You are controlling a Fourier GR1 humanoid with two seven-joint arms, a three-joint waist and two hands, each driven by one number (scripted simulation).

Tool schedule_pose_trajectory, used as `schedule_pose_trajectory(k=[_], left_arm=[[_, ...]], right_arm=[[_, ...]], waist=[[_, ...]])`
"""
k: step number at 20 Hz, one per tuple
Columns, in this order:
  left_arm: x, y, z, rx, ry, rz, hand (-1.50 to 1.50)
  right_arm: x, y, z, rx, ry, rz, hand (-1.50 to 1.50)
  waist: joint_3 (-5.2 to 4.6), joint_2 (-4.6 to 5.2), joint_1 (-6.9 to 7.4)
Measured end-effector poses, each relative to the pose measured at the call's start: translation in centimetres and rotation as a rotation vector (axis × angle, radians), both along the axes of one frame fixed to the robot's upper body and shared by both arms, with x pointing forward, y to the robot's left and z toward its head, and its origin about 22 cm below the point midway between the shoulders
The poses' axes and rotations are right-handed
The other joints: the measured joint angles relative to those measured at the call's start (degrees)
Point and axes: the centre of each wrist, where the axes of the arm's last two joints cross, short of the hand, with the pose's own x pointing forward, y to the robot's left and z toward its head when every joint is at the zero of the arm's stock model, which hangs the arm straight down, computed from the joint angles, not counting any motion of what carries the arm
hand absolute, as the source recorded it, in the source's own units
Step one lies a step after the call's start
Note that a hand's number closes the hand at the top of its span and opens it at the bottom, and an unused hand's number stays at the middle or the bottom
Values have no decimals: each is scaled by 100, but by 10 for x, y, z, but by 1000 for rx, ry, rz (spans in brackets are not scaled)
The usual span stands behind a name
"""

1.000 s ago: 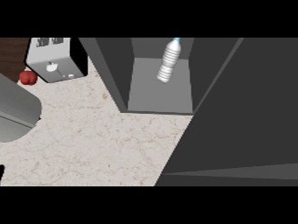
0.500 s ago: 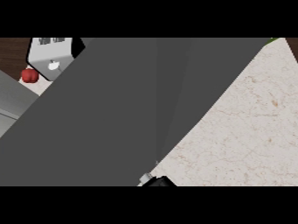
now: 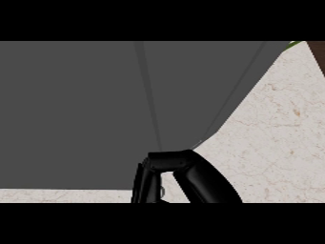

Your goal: Pick up the bottled water, place it into the cabinet and close the cabinet

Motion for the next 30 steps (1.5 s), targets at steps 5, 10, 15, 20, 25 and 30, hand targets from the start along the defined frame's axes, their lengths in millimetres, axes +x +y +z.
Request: schedule_pose_trajectory(k=[5, 10, 15, 20, 25, 30], left_arm=[[-11, 9, 3, -16, -12, 6, -150], [-18, 22, 11, -29, -17, 14, -150], [-30, 31, 12, -30, -26, 22, -150], [-31, 37, 12, -31, -24, 23, -150], [-31, 38, 15, -30, -26, 16, -150], [-31, 40, 15, -42, -22, -5, -150]], right_arm=[[47, -5, 8, 66, 37, 3, 150], [92, -16, 11, 88, 58, -1, 150], [128, -24, 12, 81, 61, 12, 150], [147, -24, 10, 51, 61, 93, 150], [156, -25, 7, 26, 48, 146, 150], [159, -23, 8, 22, 59, 162, 150]], waist=[[-1, -3, -27], [0, -8, -71], [-1, -34, -68], [48, -101, -131], [85, -164, -164], [129, -187, -177]])
